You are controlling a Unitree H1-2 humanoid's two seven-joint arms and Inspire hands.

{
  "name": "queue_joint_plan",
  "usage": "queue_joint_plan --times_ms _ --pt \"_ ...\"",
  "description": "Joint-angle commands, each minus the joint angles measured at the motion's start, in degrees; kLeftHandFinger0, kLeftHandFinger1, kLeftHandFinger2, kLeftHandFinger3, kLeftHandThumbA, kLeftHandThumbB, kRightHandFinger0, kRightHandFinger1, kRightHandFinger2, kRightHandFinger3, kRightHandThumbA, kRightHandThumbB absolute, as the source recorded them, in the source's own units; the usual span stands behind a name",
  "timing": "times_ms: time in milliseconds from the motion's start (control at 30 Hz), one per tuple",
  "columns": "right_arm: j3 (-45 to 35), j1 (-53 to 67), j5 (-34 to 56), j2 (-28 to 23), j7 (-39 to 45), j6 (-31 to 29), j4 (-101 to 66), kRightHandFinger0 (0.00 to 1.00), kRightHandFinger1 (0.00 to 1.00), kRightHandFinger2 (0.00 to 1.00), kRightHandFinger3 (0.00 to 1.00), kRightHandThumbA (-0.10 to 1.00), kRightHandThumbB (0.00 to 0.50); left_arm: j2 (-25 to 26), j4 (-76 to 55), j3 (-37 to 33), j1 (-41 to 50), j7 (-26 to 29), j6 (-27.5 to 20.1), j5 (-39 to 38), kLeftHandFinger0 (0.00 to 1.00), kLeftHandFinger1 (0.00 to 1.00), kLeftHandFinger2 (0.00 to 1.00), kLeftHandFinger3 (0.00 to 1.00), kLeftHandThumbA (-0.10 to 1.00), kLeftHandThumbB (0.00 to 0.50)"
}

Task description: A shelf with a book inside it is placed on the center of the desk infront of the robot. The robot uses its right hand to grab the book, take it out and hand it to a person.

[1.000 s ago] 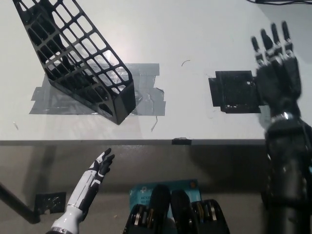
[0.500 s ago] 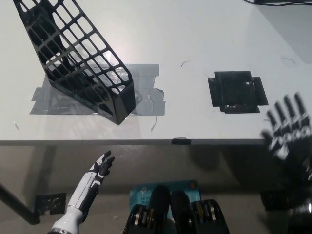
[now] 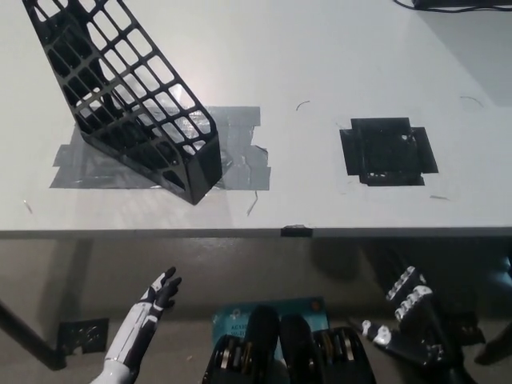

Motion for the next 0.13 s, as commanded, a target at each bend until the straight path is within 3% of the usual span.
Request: queue_joint_plan --times_ms 0,100 --pt "2.50 -0.31 -8.42 -1.83 1.81 -8.04 1.70 1.00 1.00 1.00 1.00 1.00 0.383 -0.59 -1.52 0.90 0.97 0.87 -3.75 -1.09 1.00 1.00 1.00 1.00 1.00 0.267" --pt "3.52 -0.34 -8.80 -2.43 2.08 -8.05 2.87 1.00 1.00 1.00 1.00 1.00 0.366 -0.89 -1.38 1.07 1.53 0.86 -4.36 -1.40 1.00 1.00 1.00 1.00 1.00 0.261"
